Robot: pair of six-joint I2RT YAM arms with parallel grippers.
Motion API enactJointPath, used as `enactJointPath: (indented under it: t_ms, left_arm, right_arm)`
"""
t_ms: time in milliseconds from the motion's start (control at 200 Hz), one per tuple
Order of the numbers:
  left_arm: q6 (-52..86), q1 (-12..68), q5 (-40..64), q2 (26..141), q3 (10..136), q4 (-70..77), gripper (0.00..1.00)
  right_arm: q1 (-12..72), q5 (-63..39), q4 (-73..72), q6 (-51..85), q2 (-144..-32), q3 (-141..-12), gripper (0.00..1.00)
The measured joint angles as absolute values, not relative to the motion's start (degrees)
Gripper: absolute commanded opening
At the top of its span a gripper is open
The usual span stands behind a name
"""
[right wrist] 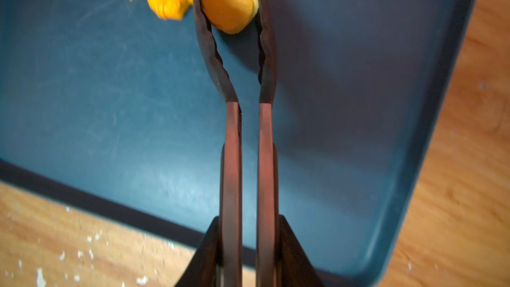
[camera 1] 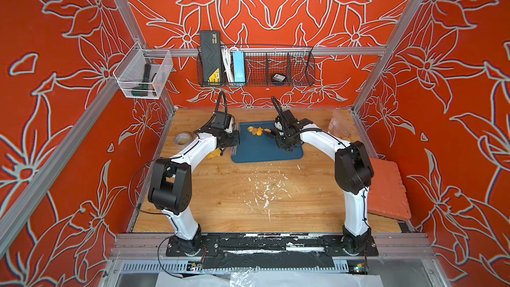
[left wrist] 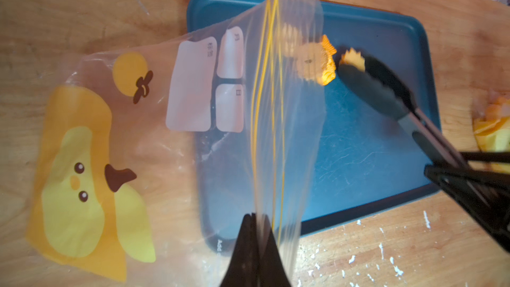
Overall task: Put the cookies into a resealable bag to prevent moisture
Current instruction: Pick up the cookie from the tray, then place the cookie in the ziploc bag.
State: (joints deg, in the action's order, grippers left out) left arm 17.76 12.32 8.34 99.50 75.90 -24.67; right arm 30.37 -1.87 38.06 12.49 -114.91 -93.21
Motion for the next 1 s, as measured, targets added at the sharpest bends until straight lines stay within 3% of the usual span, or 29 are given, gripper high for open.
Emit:
enactJointPath:
  t_ms: [355,1001]
  left_arm:
    - [17.78,12.32,13.5,107.35,82.04,-25.61,0.0]
    - [17.5,12.32,16.86,107.35,81.71,-25.19,0.0]
  right_arm:
    - [32.88,-6.55,33.54,9.02,-95.81,-83.72,0.21]
    - [39.57,-6.44,37.1,4.16,-105.21,-92.95,0.15]
